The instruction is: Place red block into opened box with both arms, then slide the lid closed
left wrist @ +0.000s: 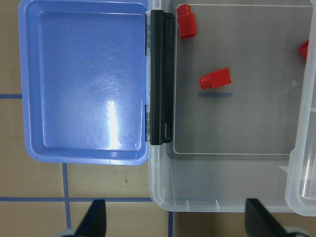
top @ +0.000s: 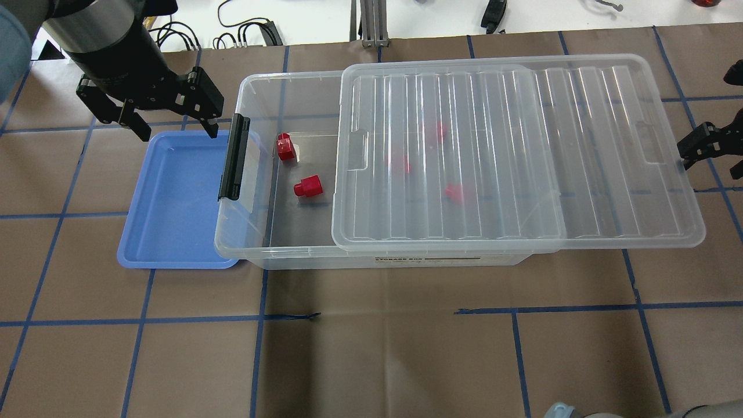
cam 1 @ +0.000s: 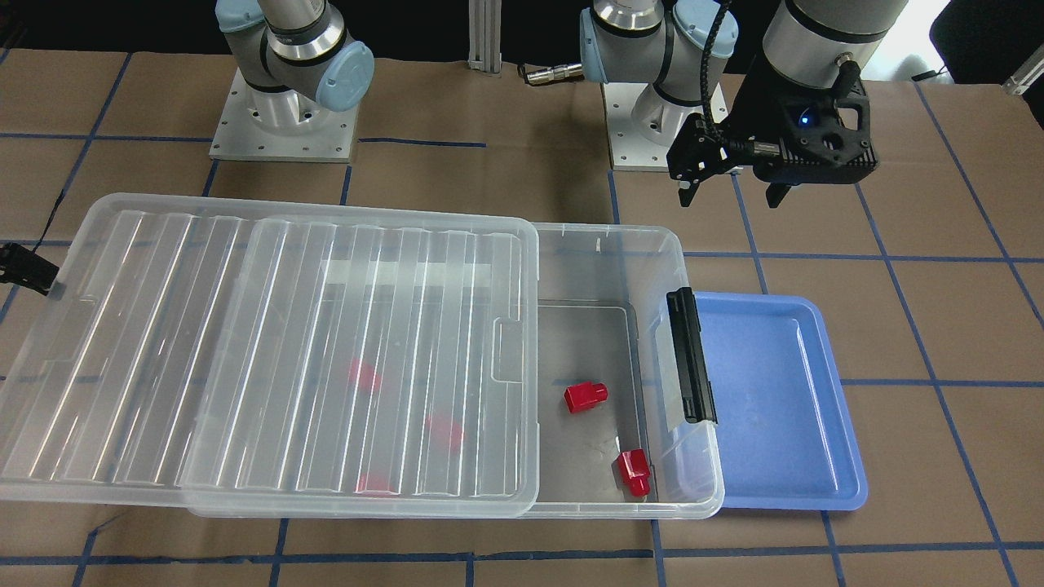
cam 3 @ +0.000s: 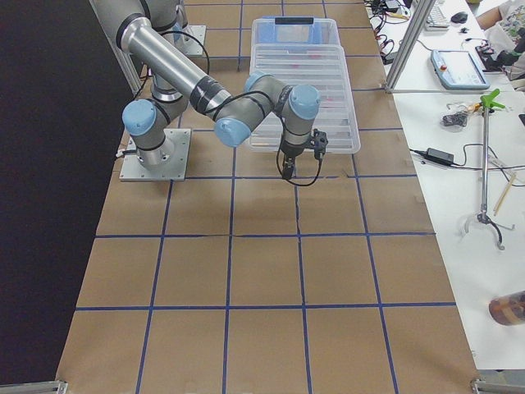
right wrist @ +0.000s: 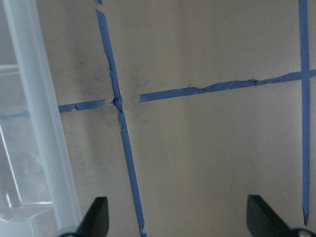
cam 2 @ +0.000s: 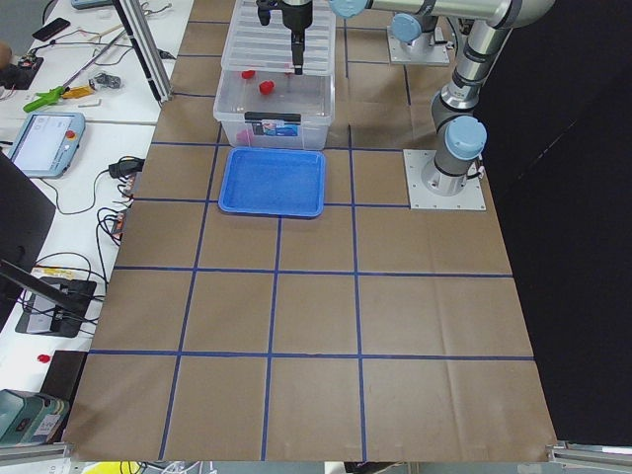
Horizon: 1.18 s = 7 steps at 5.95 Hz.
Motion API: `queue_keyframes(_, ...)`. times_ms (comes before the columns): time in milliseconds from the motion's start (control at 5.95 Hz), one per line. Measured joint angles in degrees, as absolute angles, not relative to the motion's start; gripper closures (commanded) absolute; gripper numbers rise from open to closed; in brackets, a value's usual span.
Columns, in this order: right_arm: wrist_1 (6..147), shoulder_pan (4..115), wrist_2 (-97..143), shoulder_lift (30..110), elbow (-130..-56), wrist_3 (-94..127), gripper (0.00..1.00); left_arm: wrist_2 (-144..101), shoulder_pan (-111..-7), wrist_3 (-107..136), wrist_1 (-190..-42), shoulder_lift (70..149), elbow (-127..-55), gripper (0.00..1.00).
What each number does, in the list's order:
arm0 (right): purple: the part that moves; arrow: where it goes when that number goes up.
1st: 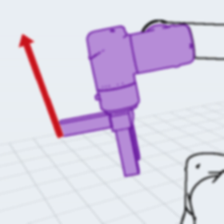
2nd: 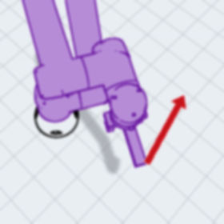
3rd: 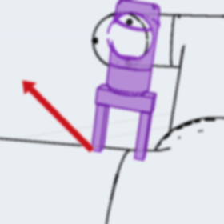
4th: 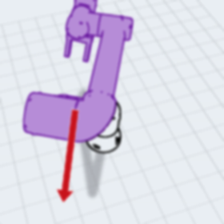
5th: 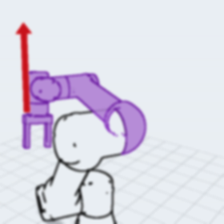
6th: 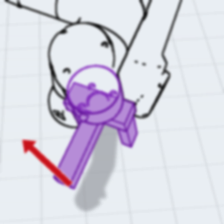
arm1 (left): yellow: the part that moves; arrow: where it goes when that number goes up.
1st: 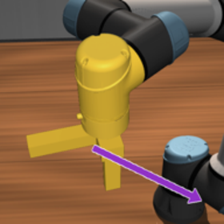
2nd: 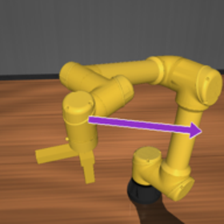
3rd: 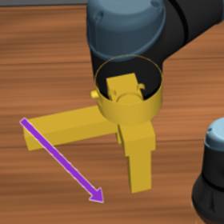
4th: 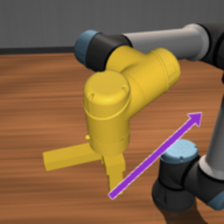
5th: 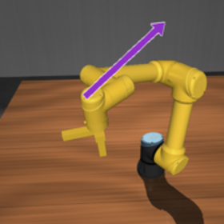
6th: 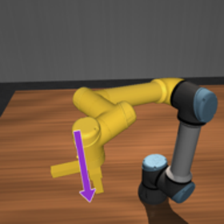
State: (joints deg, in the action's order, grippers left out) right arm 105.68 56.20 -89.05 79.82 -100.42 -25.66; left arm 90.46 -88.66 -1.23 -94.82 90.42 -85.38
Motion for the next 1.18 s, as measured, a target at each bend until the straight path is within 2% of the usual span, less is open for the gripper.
queue_keyframes(1176,105.6,65.8,-88.0,81.4,-100.9,-22.0,0.0,90.6,-88.7,-1.4,-94.7,90.1,-85.6,0.02)
